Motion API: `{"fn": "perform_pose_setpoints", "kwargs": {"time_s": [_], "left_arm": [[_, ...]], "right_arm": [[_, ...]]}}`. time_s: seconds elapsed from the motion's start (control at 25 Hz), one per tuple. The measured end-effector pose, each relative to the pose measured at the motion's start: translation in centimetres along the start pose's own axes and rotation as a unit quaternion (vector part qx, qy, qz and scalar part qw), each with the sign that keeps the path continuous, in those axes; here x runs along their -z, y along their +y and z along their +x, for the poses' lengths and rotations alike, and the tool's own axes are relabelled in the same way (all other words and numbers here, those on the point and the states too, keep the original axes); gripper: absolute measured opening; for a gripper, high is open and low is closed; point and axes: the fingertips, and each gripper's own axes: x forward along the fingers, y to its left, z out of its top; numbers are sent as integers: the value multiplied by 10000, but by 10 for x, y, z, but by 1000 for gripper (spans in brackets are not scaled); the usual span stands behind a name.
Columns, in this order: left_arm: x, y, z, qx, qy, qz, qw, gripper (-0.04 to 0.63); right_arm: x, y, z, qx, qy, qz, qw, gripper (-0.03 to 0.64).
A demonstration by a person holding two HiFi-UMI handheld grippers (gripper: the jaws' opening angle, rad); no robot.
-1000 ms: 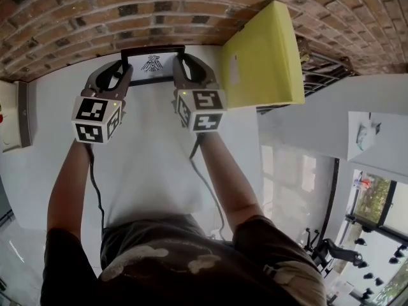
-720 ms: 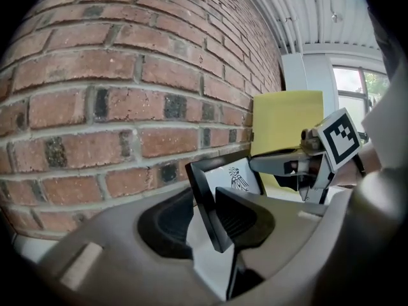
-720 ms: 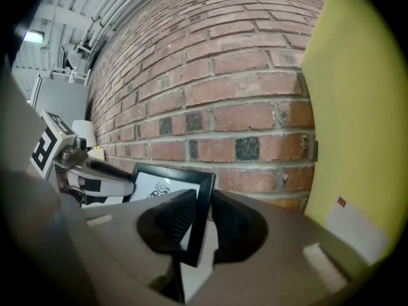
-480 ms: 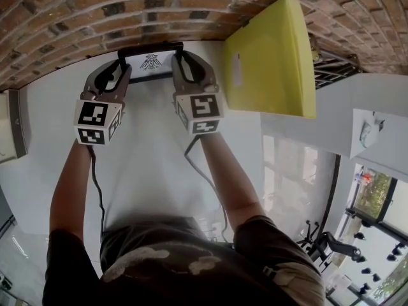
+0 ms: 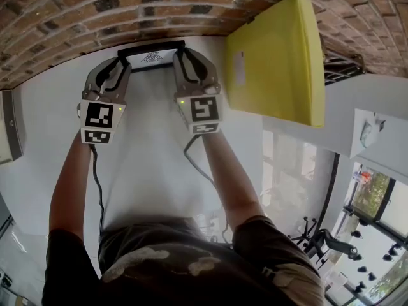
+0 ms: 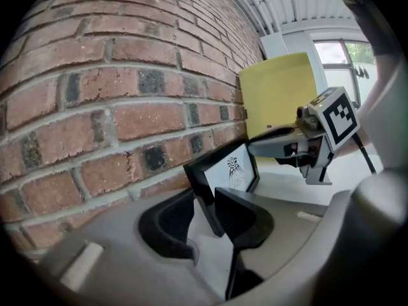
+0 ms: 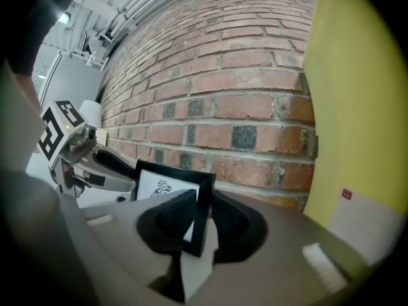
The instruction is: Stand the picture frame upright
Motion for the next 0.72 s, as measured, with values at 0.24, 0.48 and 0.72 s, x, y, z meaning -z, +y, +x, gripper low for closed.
{"fn": "perform_pose_setpoints", "kwargs": {"time_s": [0.24, 0.48, 0.72], "left_arm": [[-2, -3, -2, -12, -13, -85, 10000, 100], [-4, -7, -9, -49, -56, -252, 9997, 92], [-4, -8, -14, -61, -26, -379, 9993, 91]], "right_arm": [[7, 0, -7, 28, 29, 113, 9999, 80], [8, 1, -14, 68, 71, 190, 9998, 80], [5, 4, -21, 78, 65, 209, 9997, 80]]}}
